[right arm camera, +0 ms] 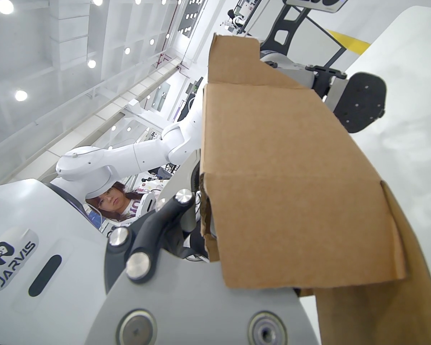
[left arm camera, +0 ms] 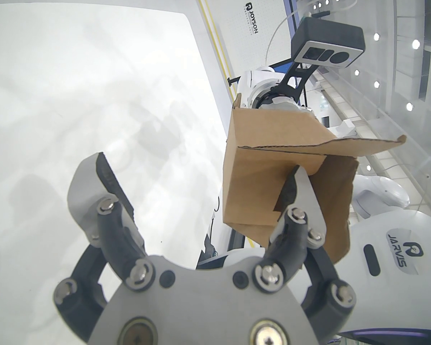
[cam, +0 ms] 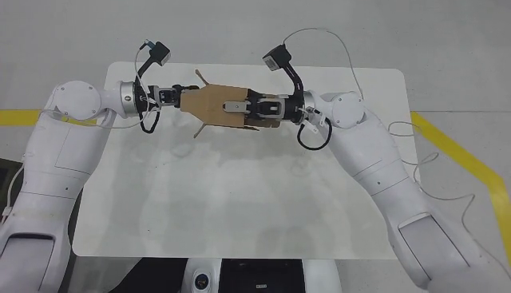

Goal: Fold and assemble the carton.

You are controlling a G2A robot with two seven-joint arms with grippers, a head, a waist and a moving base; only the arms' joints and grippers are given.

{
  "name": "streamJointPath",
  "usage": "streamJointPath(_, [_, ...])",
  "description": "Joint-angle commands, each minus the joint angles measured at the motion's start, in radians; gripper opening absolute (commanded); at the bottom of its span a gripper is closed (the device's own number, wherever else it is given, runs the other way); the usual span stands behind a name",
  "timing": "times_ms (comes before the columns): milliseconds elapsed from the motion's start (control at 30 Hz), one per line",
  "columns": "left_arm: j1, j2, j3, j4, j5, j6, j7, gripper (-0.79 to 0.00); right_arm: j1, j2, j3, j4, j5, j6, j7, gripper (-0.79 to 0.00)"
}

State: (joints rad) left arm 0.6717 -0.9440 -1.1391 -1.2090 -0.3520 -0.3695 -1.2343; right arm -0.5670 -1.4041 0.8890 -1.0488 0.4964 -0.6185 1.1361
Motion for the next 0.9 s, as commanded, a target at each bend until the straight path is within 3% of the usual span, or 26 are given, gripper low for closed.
streamJointPath(0, [-0.001,0.0,0.0,0.001,0.0,0.0,0.0,0.0,0.002,-0.002,-0.004,0.003,0.0,0.0,0.001,-0.785])
streamJointPath(867, [0.011,0.009,-0.034,-0.022,-0.042,0.002,-0.03,0.0,-0.007,0.008,0.044,0.035,-0.095,0.007,-0.065,-0.785])
